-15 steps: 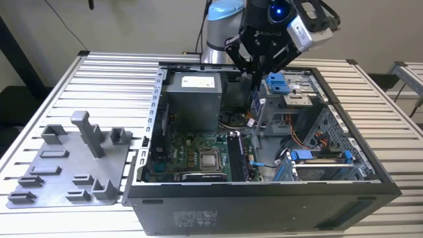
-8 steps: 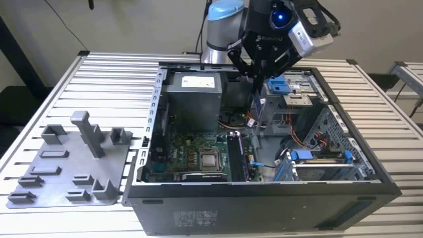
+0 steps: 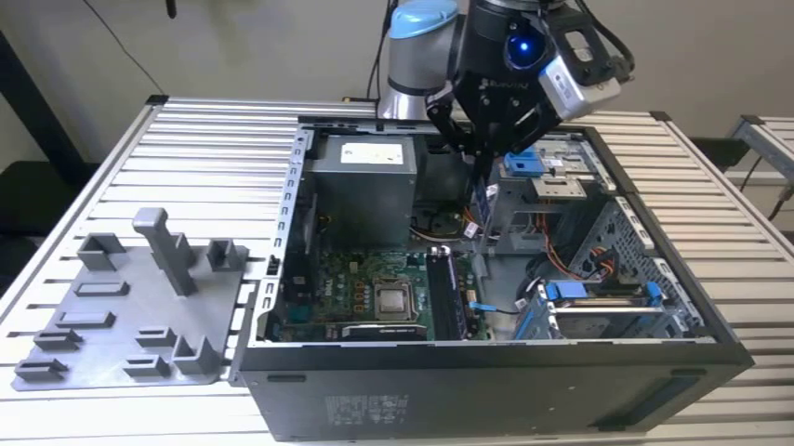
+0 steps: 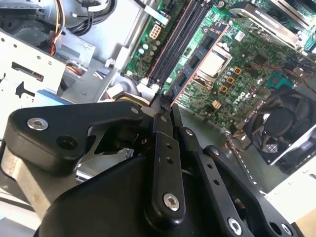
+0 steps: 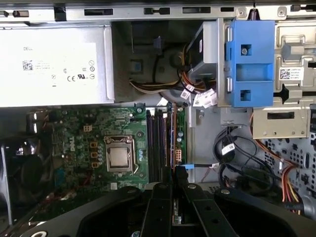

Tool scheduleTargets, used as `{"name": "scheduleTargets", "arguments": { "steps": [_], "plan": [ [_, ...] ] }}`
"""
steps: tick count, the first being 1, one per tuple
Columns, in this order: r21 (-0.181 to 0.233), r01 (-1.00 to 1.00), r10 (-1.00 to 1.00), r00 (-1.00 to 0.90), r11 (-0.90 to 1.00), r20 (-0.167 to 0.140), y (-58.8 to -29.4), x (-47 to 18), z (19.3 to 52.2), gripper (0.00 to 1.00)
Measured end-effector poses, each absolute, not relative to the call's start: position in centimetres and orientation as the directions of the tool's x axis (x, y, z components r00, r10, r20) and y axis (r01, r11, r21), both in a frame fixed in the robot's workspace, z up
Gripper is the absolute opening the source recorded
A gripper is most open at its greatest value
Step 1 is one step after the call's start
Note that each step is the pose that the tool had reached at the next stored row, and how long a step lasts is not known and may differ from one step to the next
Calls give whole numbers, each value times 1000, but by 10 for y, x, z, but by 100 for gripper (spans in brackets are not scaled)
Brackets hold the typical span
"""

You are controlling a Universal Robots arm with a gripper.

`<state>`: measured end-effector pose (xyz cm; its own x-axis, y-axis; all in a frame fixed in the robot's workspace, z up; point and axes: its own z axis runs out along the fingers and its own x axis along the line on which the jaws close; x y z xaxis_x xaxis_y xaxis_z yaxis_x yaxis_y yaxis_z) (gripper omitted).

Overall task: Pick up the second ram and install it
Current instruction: 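Insert the second ram into the second slot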

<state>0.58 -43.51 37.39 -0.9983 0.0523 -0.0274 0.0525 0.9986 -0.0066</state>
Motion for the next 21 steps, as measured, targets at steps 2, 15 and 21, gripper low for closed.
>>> {"name": "scheduleTargets", "arguments": {
  "steps": [2, 15, 21],
  "plan": [
    [-9, 53, 52, -998, 999, -26, -435, 7, 372, 14],
    [-10, 53, 52, -998, 999, -19, -435, 9, 361, 14],
    [-10, 51, 51, -999, 999, -19, -435, 9, 356, 14]
  ]
}}
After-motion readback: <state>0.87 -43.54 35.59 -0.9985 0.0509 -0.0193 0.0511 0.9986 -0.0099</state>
